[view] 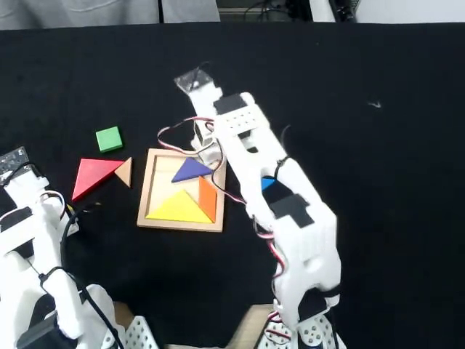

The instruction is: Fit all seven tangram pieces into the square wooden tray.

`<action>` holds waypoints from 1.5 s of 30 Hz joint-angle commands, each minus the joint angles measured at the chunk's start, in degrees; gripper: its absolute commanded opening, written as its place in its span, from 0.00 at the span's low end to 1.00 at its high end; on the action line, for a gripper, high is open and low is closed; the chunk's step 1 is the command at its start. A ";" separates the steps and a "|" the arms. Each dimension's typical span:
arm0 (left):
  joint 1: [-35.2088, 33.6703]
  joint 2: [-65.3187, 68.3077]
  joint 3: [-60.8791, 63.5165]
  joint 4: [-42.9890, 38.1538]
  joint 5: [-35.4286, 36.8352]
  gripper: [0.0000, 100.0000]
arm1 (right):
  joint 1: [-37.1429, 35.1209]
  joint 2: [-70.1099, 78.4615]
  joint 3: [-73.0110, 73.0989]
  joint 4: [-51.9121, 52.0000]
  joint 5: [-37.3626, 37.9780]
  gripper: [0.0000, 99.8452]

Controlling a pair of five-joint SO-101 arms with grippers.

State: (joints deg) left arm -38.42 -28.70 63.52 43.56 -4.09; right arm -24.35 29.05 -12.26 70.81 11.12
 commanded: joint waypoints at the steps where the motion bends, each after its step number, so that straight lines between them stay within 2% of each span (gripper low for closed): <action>1: 0.84 -0.18 -0.40 -1.14 0.44 0.11 | -5.45 -4.18 -2.07 -4.84 0.62 0.01; 7: 0.84 -0.18 -0.40 -1.14 0.44 0.11 | -11.25 3.56 -6.64 -8.62 2.29 0.01; 12: 0.84 -0.18 -0.40 -1.14 0.44 0.11 | -11.08 10.07 -15.96 -2.90 2.81 0.01; 18: 0.84 -0.18 -0.40 -1.14 0.44 0.11 | -7.65 14.99 -23.60 3.25 2.81 0.01; 29: 0.84 -0.18 -0.40 -1.14 0.44 0.11 | -2.64 15.52 -25.10 9.85 3.16 0.01; 39: 0.84 -0.18 -0.40 -1.14 0.44 0.11 | -2.20 10.15 -25.36 11.60 5.80 0.01; 45: 0.84 -0.18 -0.40 -1.14 0.44 0.11 | 2.02 10.86 -23.08 11.25 5.80 0.01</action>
State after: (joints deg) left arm -38.42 -28.70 63.52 43.56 -4.09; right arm -25.93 44.00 -34.07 82.15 16.40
